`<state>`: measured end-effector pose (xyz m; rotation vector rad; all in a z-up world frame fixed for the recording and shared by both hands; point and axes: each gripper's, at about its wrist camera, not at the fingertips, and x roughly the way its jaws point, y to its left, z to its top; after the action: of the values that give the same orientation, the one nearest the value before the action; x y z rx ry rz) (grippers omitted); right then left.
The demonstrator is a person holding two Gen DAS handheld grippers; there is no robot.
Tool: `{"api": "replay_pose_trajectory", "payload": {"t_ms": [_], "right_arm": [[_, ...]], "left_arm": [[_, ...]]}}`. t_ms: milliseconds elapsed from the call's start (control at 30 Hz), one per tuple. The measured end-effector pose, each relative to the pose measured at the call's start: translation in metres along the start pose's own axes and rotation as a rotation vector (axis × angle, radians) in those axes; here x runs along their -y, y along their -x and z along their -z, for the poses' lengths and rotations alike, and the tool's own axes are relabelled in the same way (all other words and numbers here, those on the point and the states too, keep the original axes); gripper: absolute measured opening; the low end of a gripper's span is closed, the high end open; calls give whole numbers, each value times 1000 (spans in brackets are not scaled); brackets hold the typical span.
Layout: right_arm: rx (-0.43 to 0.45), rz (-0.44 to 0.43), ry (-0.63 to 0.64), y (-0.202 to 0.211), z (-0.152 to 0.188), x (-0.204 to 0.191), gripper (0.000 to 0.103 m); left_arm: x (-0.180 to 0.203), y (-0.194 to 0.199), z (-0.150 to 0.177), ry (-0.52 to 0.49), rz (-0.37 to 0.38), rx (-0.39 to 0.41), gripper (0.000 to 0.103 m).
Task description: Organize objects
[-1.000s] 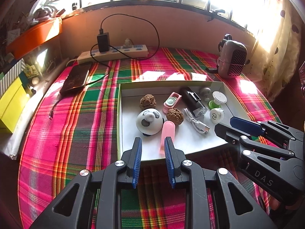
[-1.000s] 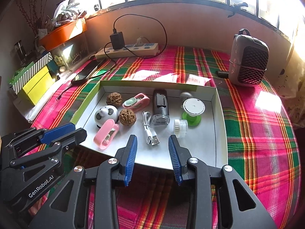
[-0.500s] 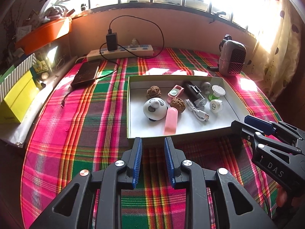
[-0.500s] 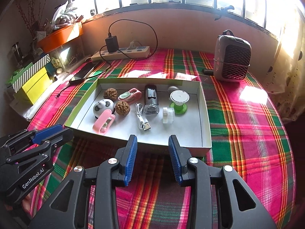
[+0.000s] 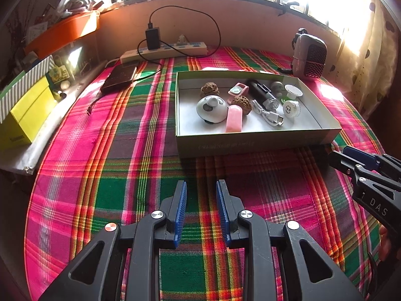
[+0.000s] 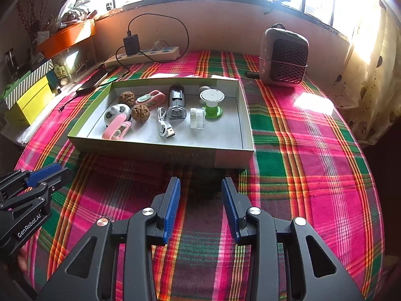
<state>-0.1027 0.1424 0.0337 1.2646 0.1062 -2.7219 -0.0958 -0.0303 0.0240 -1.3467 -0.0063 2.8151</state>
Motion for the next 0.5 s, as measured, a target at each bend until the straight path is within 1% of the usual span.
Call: {"api": "replay_pose_trajectory", "payload": {"t_ms": [100, 367, 500], "right_arm": [[-13, 12, -15, -2, 7, 6, 36], [-39, 28, -33, -5, 20, 16, 37], [-49, 30, -40, -6, 25, 21, 37]], "left_arm": [[2, -1, 4, -16, -5, -2, 22], [3, -8, 15, -13, -6, -31, 22], [3, -8, 16, -12, -11, -24, 23]]}}
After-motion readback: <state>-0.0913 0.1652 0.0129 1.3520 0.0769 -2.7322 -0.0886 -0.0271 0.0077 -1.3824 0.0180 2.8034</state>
